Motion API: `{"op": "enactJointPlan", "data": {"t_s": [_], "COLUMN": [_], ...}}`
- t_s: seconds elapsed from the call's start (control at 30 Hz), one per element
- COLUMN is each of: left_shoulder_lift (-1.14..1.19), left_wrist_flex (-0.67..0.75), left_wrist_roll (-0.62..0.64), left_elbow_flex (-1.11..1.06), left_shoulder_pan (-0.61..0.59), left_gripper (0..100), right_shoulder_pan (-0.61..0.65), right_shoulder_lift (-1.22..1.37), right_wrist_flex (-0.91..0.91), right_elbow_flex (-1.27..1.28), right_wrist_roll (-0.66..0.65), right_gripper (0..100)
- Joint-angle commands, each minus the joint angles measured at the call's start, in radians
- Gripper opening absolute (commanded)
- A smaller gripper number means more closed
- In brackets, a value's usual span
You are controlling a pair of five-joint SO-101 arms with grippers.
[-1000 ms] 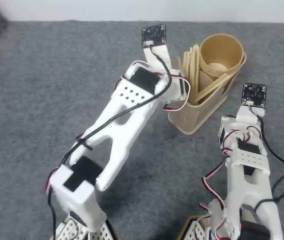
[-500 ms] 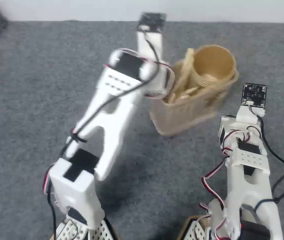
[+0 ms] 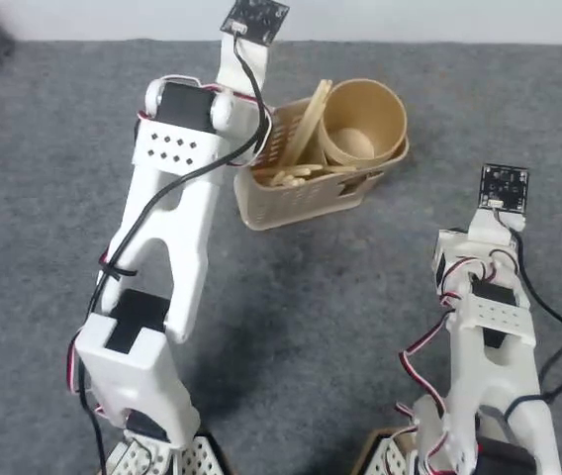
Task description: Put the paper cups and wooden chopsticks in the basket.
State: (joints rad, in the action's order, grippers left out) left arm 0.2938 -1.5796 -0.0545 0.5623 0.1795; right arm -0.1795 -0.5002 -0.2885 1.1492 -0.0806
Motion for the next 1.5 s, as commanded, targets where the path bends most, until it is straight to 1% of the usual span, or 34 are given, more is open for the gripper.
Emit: {"op": "enactJointPlan", "data": {"t_s": [0.0, 0.13, 0.2, 0.27, 0.3, 0.33, 0.47, 0.57, 0.67, 0.73, 0.9, 1.03, 1.07, 1.13, 1.2, 1.3, 1.37, 1.47], "left_shoulder_lift": [-0.023, -0.028, -0.029, -0.029, -0.032, -0.034, -0.034, -0.025, -0.034, -0.035, -0.035, -0.044, -0.046, -0.055, -0.057, -0.057, -0.057, -0.044], "left_wrist_flex": [-0.005, 0.014, 0.012, 0.018, 0.029, 0.048, 0.095, 0.097, 0.084, 0.034, -0.169, -0.180, -0.178, -0.176, -0.176, -0.176, -0.176, -0.173], "left_wrist_roll": [-0.055, -0.046, 0.008, 0.106, 0.146, 0.166, 0.133, 0.135, 0.137, 0.135, 0.123, 0.109, 0.109, 0.123, 0.170, 0.212, 0.235, 0.296], "left_elbow_flex": [0.053, 0.056, 0.056, 0.058, 0.058, 0.058, 0.065, 0.125, 0.200, 0.263, 0.461, 0.456, 0.430, 0.358, 0.289, 0.217, 0.196, 0.182], "left_shoulder_pan": [0.031, 0.023, 0.009, -0.015, -0.028, -0.037, -0.049, -0.049, -0.068, -0.089, -0.135, -0.206, -0.222, -0.245, -0.261, -0.255, -0.253, -0.273], "left_gripper": [1, 3, 11, 20, 23, 23, 23, 23, 23, 23, 23, 23, 23, 23, 23, 23, 23, 23], "right_shoulder_pan": [0.010, 0.010, 0.010, 0.010, 0.010, 0.010, 0.010, 0.010, 0.010, 0.010, 0.038, 0.045, 0.044, 0.044, 0.058, 0.120, 0.180, 0.259], "right_shoulder_lift": [-0.018, -0.018, -0.018, -0.018, -0.018, -0.018, -0.018, -0.018, -0.016, -0.016, -0.016, -0.031, -0.042, -0.056, -0.044, 0.021, 0.087, 0.226], "right_wrist_flex": [0.010, 0.008, 0.008, 0.008, 0.008, 0.008, 0.008, 0.008, 0.008, 0.008, 0.008, -0.010, -0.058, -0.265, -0.481, -0.753, -0.883, -1.006], "right_elbow_flex": [-0.009, -0.009, -0.009, -0.009, -0.009, -0.009, -0.009, -0.009, -0.009, -0.009, -0.009, -0.028, -0.081, -0.264, -0.499, -0.881, -1.111, -1.379], "right_wrist_roll": [-0.012, -0.012, -0.011, -0.009, -0.009, -0.009, -0.008, -0.008, -0.006, -0.006, -0.012, -0.015, -0.023, -0.068, -0.084, -0.083, -0.104, -0.158], "right_gripper": [1.2, 1.2, 1.3, 1.3, 1.3, 1.3, 3.2, 7.5, 9.7, 9.7, 9.7, 10.1, 10.2, 10.2, 12.1, 17.3, 18.8, 18.8]}}
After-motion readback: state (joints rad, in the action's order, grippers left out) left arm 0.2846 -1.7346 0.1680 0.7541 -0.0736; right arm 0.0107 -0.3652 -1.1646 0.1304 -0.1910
